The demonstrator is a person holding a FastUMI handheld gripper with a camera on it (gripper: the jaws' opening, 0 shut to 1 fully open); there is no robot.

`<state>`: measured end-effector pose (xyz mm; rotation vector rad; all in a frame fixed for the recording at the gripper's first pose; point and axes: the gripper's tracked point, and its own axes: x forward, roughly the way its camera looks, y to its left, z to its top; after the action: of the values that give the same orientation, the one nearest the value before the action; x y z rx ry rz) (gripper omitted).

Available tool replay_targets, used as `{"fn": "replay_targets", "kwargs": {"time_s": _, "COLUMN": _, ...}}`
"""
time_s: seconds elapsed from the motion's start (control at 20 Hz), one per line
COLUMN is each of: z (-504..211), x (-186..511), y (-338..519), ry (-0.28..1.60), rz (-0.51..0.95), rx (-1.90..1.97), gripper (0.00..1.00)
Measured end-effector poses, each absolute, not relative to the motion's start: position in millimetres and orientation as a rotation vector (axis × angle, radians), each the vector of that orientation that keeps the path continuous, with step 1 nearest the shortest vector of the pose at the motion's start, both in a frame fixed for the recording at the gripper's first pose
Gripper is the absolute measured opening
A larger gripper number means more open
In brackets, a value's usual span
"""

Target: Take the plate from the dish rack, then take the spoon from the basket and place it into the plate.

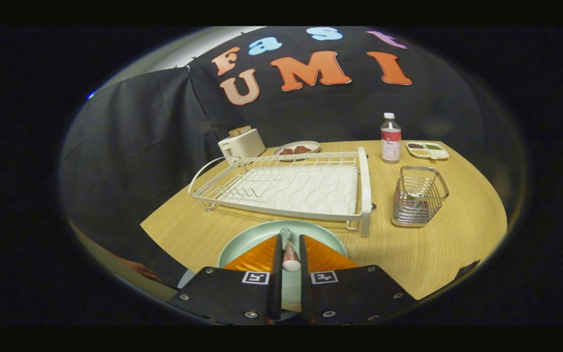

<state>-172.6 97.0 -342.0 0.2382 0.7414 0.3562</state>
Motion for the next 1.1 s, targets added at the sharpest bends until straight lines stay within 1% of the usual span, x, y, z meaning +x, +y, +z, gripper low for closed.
{"fn": "replay_targets", "kwargs": {"time_s": 0.35, "z": -382, "x": -186, "y": 82, "ry": 0.853, "rz": 0.284, "rx": 0.213, "gripper": 0.25}}
{"fn": "replay_targets", "kwargs": {"time_s": 0.45, "z": -375, "x": -182, "y": 76, "ry": 0.838, "rz": 0.261, "rx": 0.224, "gripper": 0.33}}
{"fn": "replay_targets", "kwargs": {"time_s": 0.5, "z": -368, "x": -176, "y": 72, "ry": 0.82, "rz": 0.243, "rx": 0.225, "gripper": 0.4}}
{"fn": "replay_targets", "kwargs": {"time_s": 0.55, "z": -362, "x": -171, "y": 67, "ry": 0.795, "rz": 0.226, "rx": 0.224, "gripper": 0.43}}
{"fn": "replay_targets", "kwargs": {"time_s": 0.6, "z": -352, "x": -162, "y": 62, "ry": 0.764, "rz": 0.204, "rx": 0.217, "gripper": 0.51}}
{"fn": "replay_targets", "kwargs": {"time_s": 0.65, "z": -343, "x": -156, "y": 56, "ry": 0.738, "rz": 0.188, "rx": 0.207, "gripper": 0.54}}
{"fn": "replay_targets", "kwargs": {"time_s": 0.7, "z": -333, "x": -149, "y": 52, "ry": 0.709, "rz": 0.175, "rx": 0.193, "gripper": 0.6}}
{"fn": "replay_targets", "kwargs": {"time_s": 1.0, "z": -262, "x": -99, "y": 29, "ry": 0.516, "rz": 0.104, "rx": 0.122, "gripper": 0.79}}
{"fn": "replay_targets", "kwargs": {"time_s": 1.1, "z": -245, "x": -88, "y": 23, "ry": 0.477, "rz": 0.084, "rx": 0.086, "gripper": 0.86}}
